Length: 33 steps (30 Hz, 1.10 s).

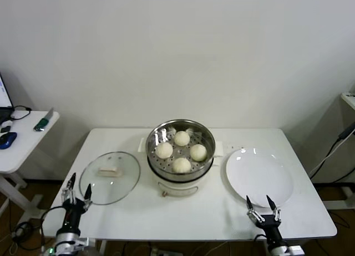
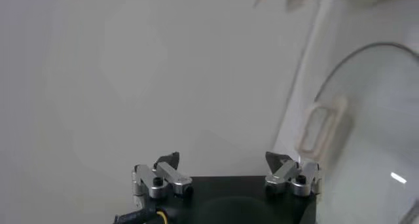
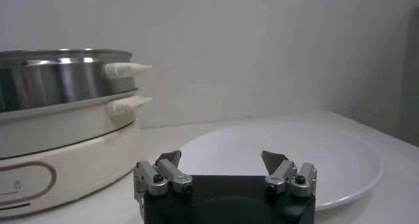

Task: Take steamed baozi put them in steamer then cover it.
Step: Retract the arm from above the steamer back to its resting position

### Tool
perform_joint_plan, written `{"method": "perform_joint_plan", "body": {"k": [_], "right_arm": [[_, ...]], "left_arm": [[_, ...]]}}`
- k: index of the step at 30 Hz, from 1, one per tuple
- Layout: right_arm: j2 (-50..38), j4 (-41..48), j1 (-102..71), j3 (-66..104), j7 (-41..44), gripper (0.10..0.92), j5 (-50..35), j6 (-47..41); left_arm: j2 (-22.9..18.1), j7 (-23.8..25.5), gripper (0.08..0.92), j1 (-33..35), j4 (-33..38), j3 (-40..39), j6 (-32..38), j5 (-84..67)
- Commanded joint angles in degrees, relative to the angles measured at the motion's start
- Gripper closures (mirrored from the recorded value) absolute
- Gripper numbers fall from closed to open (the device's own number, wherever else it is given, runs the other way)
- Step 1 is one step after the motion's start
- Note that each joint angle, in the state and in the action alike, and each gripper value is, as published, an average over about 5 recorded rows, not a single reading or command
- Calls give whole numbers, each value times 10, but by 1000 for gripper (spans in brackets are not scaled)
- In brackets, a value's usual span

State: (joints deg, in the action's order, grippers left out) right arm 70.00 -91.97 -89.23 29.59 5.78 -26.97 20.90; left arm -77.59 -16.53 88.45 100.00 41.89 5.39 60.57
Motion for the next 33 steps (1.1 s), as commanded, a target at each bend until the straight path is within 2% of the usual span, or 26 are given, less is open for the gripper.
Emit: {"method": "perform_joint_plan", "body": {"k": [1,19,33], "right_arm": [[9,-27,-12,7,-1,203,1,-8],[-6,-75,-25,35,-8,203,-3,-35],[-7,-83,-36,49,-8,203,-3,-33]], "left_arm": [[0,-26,177,-44,-73,-15,-5,98],[2,-28,177,-134,-181,-43,-3,123],[18,-33,177,-200,-235,-64,1,128]]}}
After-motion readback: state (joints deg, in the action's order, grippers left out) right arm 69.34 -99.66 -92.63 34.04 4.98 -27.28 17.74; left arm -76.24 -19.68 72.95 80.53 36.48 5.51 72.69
